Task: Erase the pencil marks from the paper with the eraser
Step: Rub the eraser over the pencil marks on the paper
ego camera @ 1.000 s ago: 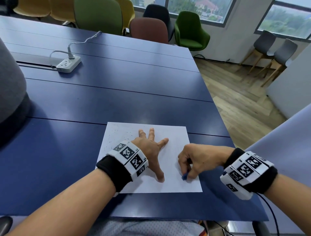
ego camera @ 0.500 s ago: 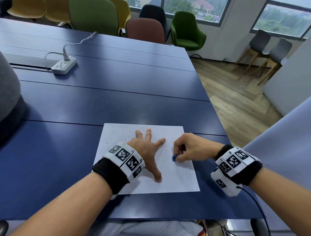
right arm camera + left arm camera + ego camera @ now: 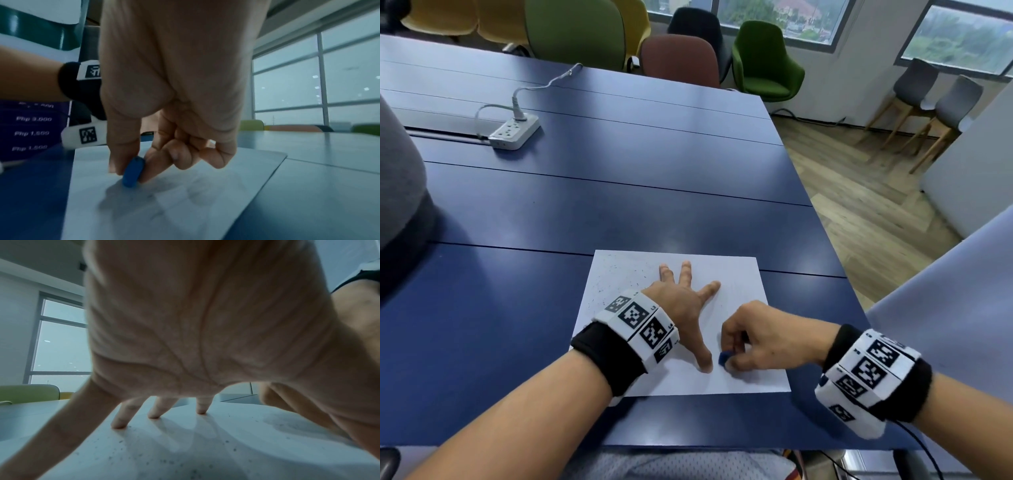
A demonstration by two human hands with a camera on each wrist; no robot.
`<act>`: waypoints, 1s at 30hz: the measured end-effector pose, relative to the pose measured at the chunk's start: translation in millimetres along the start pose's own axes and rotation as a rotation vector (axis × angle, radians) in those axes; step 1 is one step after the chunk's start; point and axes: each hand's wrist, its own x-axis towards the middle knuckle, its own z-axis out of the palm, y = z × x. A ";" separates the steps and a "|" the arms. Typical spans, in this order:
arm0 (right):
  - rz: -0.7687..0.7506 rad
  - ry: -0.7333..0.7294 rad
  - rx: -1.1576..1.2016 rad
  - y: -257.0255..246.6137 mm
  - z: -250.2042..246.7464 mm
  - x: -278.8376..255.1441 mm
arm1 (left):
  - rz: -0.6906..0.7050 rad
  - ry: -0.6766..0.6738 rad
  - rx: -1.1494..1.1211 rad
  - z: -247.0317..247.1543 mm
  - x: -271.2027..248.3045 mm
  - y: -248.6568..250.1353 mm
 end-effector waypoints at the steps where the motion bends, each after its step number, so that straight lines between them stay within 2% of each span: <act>1: 0.004 0.009 0.002 1.5 -2.6 1.6 | 0.002 0.000 -0.003 -0.3 0.0 -0.1; 4: 0.060 0.148 0.013 14.9 -14.1 5.9 | 0.007 0.000 -0.009 -1.1 -0.1 0.0; 5: 0.062 0.146 0.010 14.6 -12.3 5.1 | 0.007 -0.001 -0.009 -1.0 -0.5 0.0; 9: -0.011 -0.044 -0.004 -3.3 2.3 -3.3 | 0.006 -0.004 -0.009 -1.1 -1.8 0.7; 10: 0.002 -0.014 -0.006 1.3 -3.6 -0.2 | 0.006 0.000 -0.008 -1.4 -1.6 1.2; 14: 0.089 0.261 -0.015 32.8 -31.0 13.7 | 0.007 0.009 -0.014 -1.5 -2.9 1.3; 16: 0.090 0.191 -0.017 32.4 -27.0 9.9 | 0.008 0.014 -0.013 -1.1 -1.9 0.5; 18: 0.101 -0.005 -0.038 22.9 -22.2 4.4 | 0.003 0.017 -0.019 -0.2 -0.9 -0.7; 19: 0.117 -0.057 -0.051 22.0 -25.0 5.4 | 0.002 0.017 -0.019 -0.2 -0.3 -0.9; 20: 0.125 -0.037 -0.063 24.8 -30.8 9.9 | 0.004 0.015 -0.017 0.2 0.0 -0.7; 24: 0.160 0.299 -0.058 46.2 -64.6 40.7 | 0.005 0.019 -0.021 0.6 0.2 -1.8; 26: 0.176 0.372 -0.048 50.0 -68.6 47.4 | 0.003 0.019 -0.025 1.5 1.4 -2.2; 28: 0.160 0.310 -0.041 46.5 -63.2 44.3 | -0.003 0.017 -0.027 2.0 3.5 -2.6; 30: 0.136 0.147 -0.055 36.8 -56.1 37.8 | -0.003 0.016 -0.026 1.5 4.3 -2.2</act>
